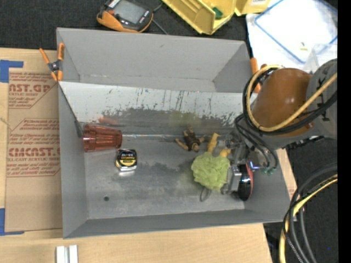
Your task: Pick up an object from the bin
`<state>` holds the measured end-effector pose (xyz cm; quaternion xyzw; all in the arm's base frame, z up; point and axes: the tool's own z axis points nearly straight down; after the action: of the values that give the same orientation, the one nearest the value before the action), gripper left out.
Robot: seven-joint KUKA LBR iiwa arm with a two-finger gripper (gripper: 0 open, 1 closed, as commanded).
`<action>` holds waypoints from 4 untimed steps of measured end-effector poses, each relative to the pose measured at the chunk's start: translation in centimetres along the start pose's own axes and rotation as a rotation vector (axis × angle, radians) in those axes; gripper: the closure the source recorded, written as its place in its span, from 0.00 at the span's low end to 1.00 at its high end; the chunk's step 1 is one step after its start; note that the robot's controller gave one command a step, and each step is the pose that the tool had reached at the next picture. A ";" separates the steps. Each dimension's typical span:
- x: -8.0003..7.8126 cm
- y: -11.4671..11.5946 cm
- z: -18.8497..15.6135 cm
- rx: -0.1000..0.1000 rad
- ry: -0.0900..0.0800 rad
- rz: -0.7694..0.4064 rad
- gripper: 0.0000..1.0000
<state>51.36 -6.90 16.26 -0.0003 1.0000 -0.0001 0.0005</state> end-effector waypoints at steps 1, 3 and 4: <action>0.0 0.0 0.0 0.000 0.000 0.000 0.00; -1.4 1.6 3.3 -0.001 -0.004 0.040 0.00; -1.4 1.6 2.9 -0.002 -0.004 0.067 0.00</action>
Offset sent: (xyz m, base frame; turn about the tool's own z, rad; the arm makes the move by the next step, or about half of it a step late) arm 0.0228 0.0178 -0.0321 0.0399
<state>52.78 -5.29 13.32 0.0334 0.9994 0.0008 0.0023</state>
